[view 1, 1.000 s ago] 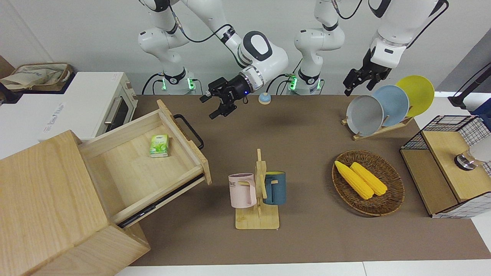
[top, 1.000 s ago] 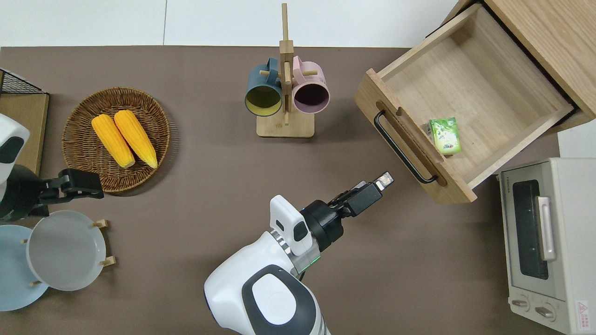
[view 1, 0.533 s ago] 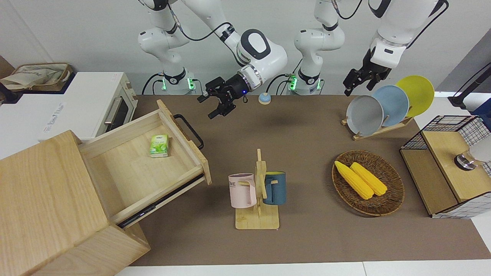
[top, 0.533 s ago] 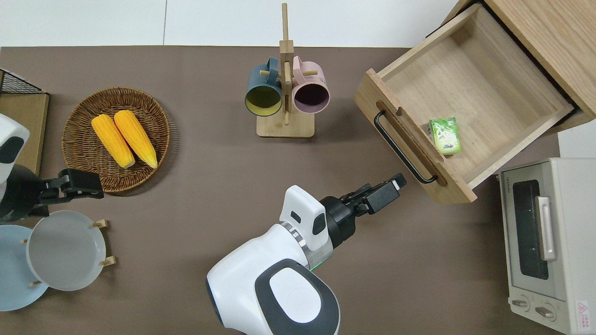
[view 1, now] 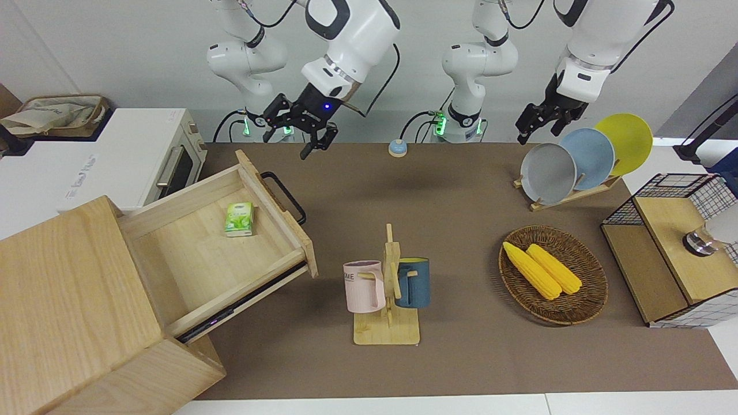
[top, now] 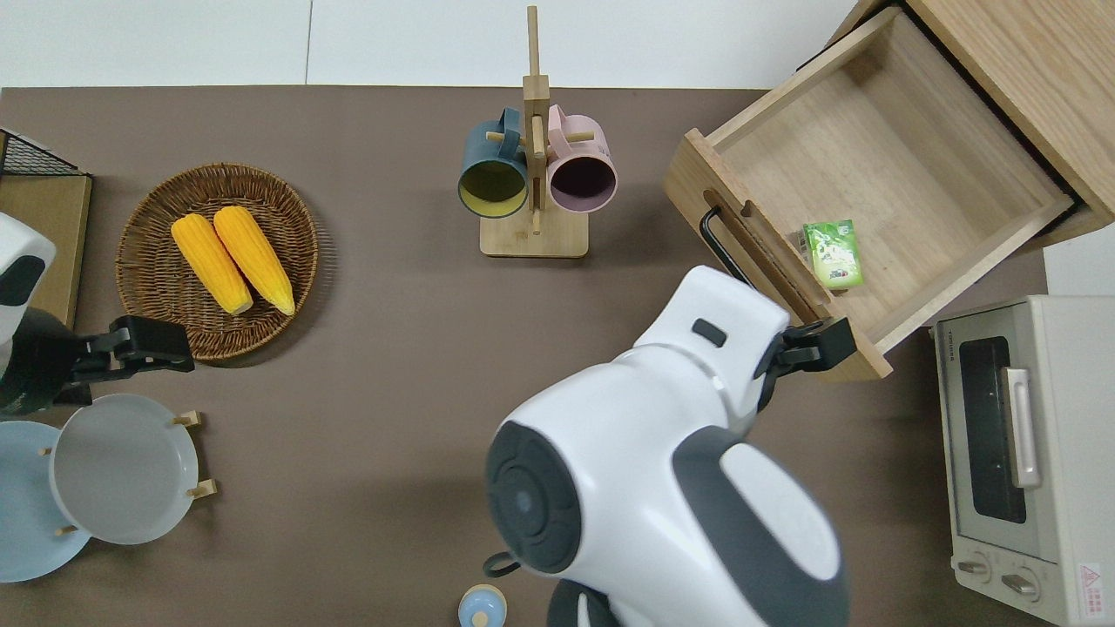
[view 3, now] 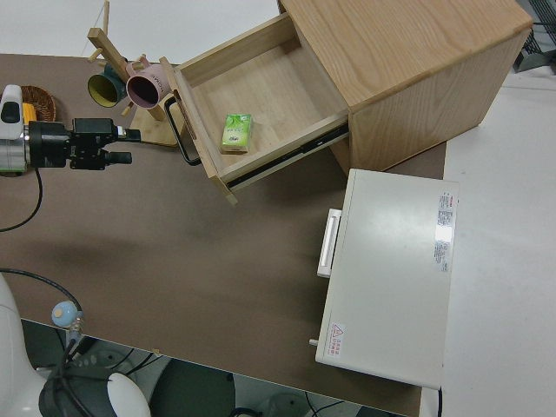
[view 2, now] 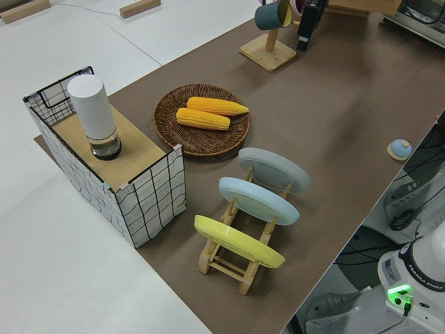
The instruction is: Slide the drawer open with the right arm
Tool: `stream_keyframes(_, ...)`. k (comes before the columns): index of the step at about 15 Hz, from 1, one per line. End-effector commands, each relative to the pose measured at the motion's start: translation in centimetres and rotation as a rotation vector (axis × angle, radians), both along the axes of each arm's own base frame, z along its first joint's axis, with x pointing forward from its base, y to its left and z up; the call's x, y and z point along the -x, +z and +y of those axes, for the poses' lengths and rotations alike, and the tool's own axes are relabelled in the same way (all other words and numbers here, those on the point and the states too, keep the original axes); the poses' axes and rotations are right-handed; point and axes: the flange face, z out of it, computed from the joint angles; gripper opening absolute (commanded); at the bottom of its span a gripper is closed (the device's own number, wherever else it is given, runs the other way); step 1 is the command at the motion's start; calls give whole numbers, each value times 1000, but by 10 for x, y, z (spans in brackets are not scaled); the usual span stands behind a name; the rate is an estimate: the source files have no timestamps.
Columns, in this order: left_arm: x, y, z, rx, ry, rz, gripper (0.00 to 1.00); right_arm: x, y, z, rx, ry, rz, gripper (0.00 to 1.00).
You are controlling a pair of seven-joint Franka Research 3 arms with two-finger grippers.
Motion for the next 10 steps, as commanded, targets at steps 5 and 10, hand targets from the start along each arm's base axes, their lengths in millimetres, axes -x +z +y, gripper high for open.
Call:
stream_keyframes(5, 4, 5, 2, 1, -6, 5, 993, -34, 67, -154, -479, -112, 149, 990)
stream_keyframes(10, 4, 5, 2, 1, -8, 3, 993, -38, 71, -212, -703, -227, 165, 992)
